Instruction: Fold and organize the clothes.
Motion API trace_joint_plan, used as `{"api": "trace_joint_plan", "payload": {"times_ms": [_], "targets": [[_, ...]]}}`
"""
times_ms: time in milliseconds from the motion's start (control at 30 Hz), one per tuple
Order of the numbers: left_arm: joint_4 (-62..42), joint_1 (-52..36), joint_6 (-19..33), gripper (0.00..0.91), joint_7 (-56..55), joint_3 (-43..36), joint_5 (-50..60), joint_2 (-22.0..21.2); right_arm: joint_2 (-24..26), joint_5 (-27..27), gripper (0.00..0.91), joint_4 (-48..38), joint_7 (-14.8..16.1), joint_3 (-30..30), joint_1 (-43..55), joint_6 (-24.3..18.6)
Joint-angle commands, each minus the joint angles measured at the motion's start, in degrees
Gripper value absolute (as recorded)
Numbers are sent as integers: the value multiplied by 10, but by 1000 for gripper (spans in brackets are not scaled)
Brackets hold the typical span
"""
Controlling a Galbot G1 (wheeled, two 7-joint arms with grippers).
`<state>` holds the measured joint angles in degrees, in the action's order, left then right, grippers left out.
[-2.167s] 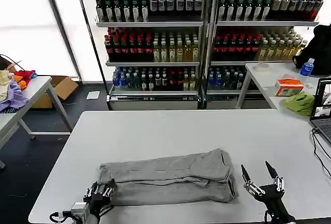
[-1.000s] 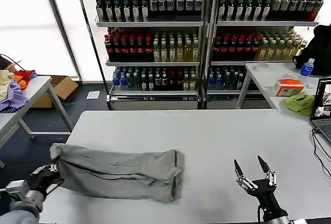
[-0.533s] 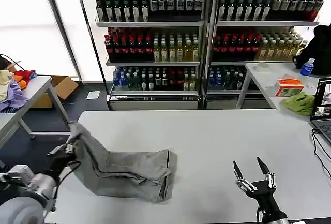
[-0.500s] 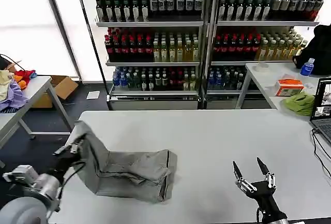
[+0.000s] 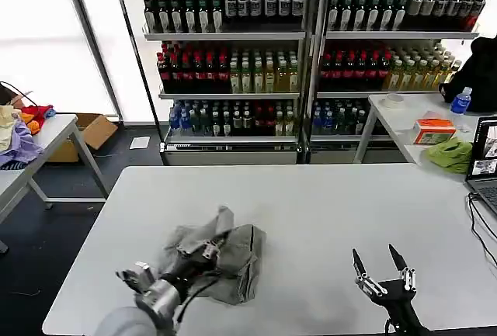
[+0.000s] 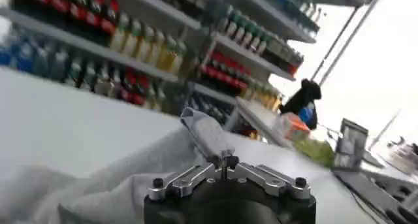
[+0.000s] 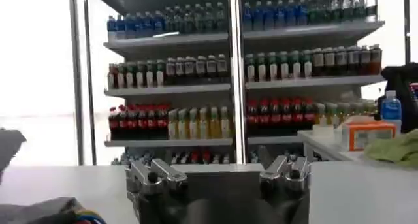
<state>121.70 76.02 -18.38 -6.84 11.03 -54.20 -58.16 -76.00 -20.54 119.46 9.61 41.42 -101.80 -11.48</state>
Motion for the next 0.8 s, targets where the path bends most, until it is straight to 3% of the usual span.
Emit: {"api": "trace_joint_plan", "payload": {"times_ms": [33,300,533,633,800], "targets": [[-105,-55,-6,907,14,-140,34,-69,-11,7,907,-4,-1,3,-5,-1],[-64,-96,-4,907,-52,-94,-30,-91,-10,5,907,8,3,-2,-7,-2],[-23,-69,-2,907,-46,-47,-32,-72,-11,5,907,10,4,-12,-6,-4],[25,-36,-10,907,-31,7,-17,-58,-8,6,907,10,4,-15,-9,-5],[39,73,-85,907,6,189,143,-25,3,6,907,9,2,-17,-9,-7]]}}
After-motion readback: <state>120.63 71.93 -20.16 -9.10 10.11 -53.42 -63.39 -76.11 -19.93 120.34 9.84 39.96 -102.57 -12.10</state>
